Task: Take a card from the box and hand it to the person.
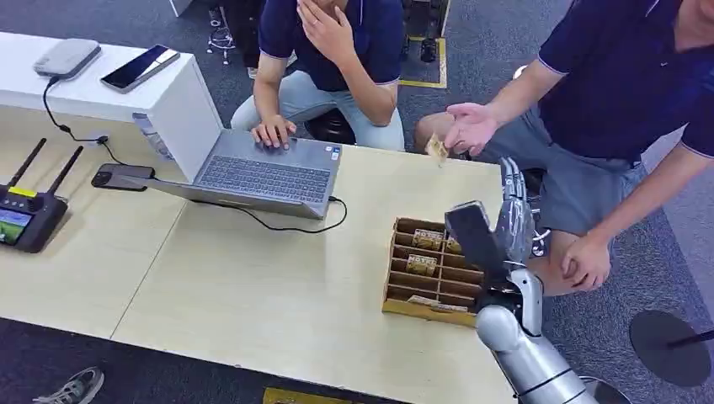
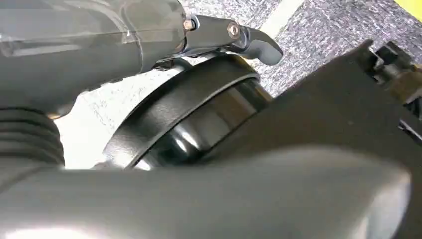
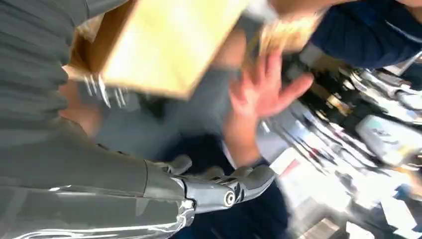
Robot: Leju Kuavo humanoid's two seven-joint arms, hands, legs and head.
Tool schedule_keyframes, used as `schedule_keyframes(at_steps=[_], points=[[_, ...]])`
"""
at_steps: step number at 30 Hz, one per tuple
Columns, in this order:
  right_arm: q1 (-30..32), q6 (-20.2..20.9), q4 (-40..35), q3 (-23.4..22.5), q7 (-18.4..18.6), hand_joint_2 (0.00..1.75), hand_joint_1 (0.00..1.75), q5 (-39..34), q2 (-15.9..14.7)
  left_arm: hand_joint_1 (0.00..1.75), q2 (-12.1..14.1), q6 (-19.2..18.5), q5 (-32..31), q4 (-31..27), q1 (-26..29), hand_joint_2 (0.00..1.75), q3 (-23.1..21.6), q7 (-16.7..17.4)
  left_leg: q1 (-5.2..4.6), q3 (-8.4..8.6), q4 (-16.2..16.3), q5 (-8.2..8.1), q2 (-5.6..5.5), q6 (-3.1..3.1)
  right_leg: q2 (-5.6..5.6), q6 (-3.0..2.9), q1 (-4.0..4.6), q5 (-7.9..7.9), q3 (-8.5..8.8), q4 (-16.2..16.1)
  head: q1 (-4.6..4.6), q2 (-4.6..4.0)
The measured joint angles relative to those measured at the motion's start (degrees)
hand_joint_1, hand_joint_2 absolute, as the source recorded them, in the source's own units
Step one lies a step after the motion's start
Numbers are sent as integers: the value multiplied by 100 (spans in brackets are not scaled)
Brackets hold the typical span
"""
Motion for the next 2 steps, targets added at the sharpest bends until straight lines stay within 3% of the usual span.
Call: schedule_keyframes(at_steps=[2], points=[[128,-2,-284,-138,-437,175,0,-1571,-26,0,11,24,66,2,26,0,0,0,0,0,1,0,1,0,0,0,0,0,-2,-1,0,0]])
